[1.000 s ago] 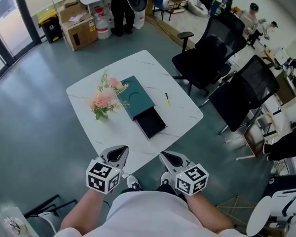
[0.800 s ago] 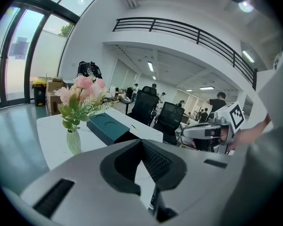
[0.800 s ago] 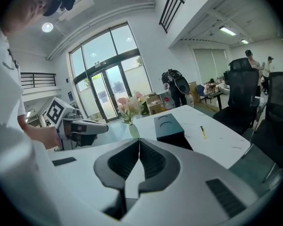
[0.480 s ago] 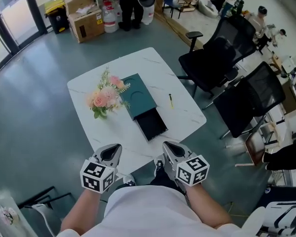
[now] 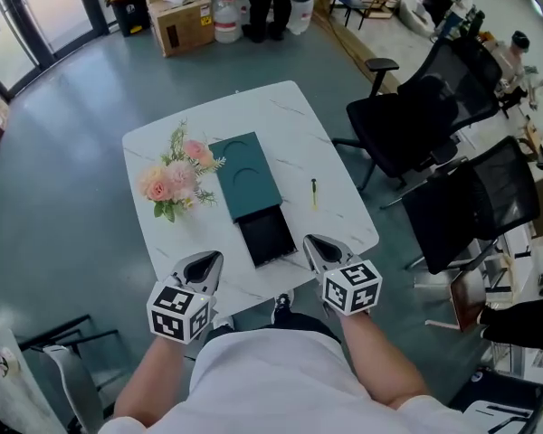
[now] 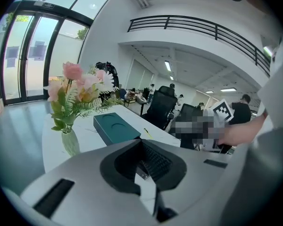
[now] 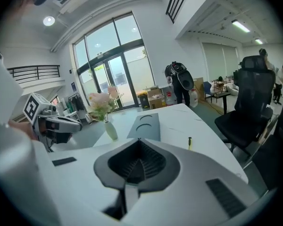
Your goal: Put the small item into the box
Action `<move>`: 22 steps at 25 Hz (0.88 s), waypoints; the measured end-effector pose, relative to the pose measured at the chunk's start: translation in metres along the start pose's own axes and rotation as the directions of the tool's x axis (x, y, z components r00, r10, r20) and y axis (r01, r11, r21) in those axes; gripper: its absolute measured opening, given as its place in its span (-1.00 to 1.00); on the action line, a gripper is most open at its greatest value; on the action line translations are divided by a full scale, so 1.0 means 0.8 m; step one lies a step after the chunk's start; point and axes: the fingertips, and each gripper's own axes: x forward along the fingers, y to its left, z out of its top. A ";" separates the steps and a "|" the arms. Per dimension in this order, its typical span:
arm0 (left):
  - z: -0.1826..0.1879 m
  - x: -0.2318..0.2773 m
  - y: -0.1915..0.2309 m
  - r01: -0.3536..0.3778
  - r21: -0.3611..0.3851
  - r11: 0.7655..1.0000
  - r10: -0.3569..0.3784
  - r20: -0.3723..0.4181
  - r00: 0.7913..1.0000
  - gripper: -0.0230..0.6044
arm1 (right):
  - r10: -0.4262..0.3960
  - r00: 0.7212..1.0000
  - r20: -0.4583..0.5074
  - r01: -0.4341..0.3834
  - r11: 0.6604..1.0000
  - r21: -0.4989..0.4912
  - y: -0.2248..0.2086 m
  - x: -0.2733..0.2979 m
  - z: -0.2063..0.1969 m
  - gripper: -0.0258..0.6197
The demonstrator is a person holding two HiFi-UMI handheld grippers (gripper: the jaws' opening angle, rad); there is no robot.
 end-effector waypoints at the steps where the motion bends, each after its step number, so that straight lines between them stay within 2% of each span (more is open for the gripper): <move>1: 0.001 0.009 0.000 -0.014 -0.003 1.000 0.014 -0.002 1.000 -0.89 | -0.004 1.000 -0.008 0.004 1.000 0.000 -0.016 0.007 0.000 -0.87; 8: -0.005 0.049 -0.004 -0.102 -0.057 0.993 0.100 -0.031 0.994 -0.89 | -0.003 0.994 -0.106 0.001 1.000 -0.015 -0.104 0.064 -0.020 -0.87; 12: -0.011 0.059 -0.008 -0.148 -0.078 0.986 0.144 -0.058 0.988 -0.89 | -0.034 0.985 -0.166 0.028 0.999 -0.042 -0.152 0.101 -0.037 -0.86; 14: -0.014 0.061 -0.008 -0.172 -0.091 0.981 0.166 -0.070 0.984 -0.89 | -0.053 0.979 -0.198 0.042 0.998 -0.055 -0.175 0.121 -0.046 -0.63; 15: -0.015 0.061 -0.007 -0.184 -0.098 0.978 0.177 -0.074 0.981 -0.89 | -0.065 0.975 -0.213 0.053 0.997 -0.065 -0.185 0.131 -0.049 -0.58; 22: -0.021 0.061 0.001 -0.258 -0.138 0.956 0.246 -0.099 0.964 -0.89 | -0.129 0.952 -0.276 0.102 0.989 -0.111 -0.237 0.191 -0.056 -0.47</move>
